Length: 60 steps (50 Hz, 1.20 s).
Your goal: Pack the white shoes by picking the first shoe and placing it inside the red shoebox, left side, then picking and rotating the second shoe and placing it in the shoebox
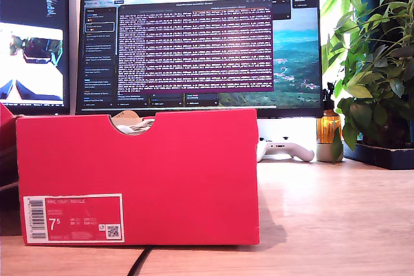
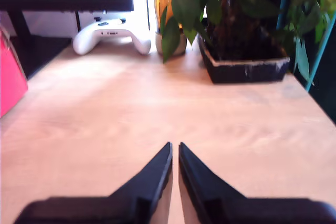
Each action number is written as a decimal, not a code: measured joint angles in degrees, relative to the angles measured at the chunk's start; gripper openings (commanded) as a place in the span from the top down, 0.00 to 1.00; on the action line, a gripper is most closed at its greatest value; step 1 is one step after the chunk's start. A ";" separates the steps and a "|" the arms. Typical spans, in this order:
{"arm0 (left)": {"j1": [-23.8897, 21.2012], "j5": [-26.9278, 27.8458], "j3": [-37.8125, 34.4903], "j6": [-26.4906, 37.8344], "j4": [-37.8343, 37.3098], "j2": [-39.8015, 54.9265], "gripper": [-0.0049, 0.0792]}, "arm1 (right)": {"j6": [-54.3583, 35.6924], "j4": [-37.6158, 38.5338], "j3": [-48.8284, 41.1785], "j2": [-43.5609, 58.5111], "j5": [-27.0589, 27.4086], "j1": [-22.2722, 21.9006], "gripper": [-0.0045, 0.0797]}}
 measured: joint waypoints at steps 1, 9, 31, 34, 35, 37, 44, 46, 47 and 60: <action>0.02 0.00 0.00 -0.04 0.00 -0.31 0.96 | 0.00 -0.09 -0.59 -0.46 0.00 0.00 0.96; 0.02 -0.70 0.00 -0.81 -0.20 -1.31 0.96 | -0.02 -3.04 -2.12 -4.24 0.00 0.00 0.96; 0.31 -1.92 0.00 -0.83 -2.27 -1.31 0.96 | -0.02 -18.01 -2.08 -21.49 1.18 0.02 0.96; 0.31 -1.92 0.00 -0.83 -2.27 -1.31 0.96 | -0.02 -20.24 -2.08 -24.17 1.22 0.00 0.96; 0.31 -1.92 0.00 -0.83 -2.29 -1.31 0.96 | -0.02 -21.11 -2.08 -25.09 1.22 0.00 0.96; 0.31 -1.92 0.00 -0.83 -2.29 -1.31 0.96 | 0.00 -22.86 -2.08 -26.95 1.22 0.00 0.96; 0.31 -2.19 0.00 -0.83 -2.80 -1.31 0.96 | 0.68 -28.70 -2.08 -33.33 1.25 0.00 0.96; 0.31 -2.21 0.00 -0.83 -2.86 -1.31 0.96 | 1.25 -30.47 -2.08 -34.99 1.25 0.00 0.96; 0.31 -2.27 0.00 -0.83 -2.86 -1.31 0.96 | 1.29 -31.21 -2.08 -35.67 1.25 0.00 0.96; 0.31 -2.97 0.00 -3.80 -2.91 -1.31 0.96 | 3.17 -43.65 -2.08 -44.22 1.86 0.02 0.96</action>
